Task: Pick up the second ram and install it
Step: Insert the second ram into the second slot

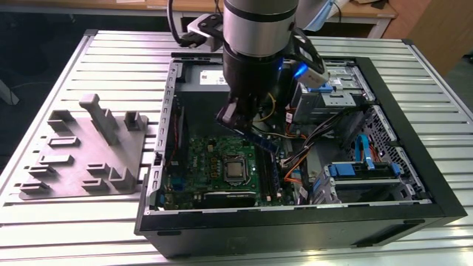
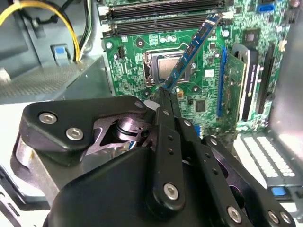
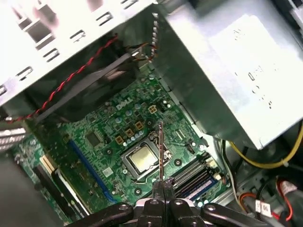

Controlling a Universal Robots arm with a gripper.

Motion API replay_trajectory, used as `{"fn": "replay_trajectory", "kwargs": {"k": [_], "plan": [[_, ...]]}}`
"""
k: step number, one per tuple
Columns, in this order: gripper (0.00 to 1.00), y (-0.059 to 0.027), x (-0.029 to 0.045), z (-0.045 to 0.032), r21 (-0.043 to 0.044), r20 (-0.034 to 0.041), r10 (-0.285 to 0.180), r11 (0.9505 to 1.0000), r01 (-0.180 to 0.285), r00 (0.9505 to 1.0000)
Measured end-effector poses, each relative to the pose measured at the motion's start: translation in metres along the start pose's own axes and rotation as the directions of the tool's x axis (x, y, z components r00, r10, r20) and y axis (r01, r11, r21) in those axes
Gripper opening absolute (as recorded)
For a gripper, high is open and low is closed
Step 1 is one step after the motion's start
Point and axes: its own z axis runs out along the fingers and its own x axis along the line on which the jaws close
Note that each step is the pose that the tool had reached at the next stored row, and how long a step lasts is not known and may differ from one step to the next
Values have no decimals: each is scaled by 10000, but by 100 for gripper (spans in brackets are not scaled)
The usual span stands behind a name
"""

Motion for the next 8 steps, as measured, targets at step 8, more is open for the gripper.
{"fn": "replay_trajectory", "kwargs": {"k": [8], "plan": [[11, 0, 0, 7, 53, 32, 1445, 9895, -1445, 9895]]}}
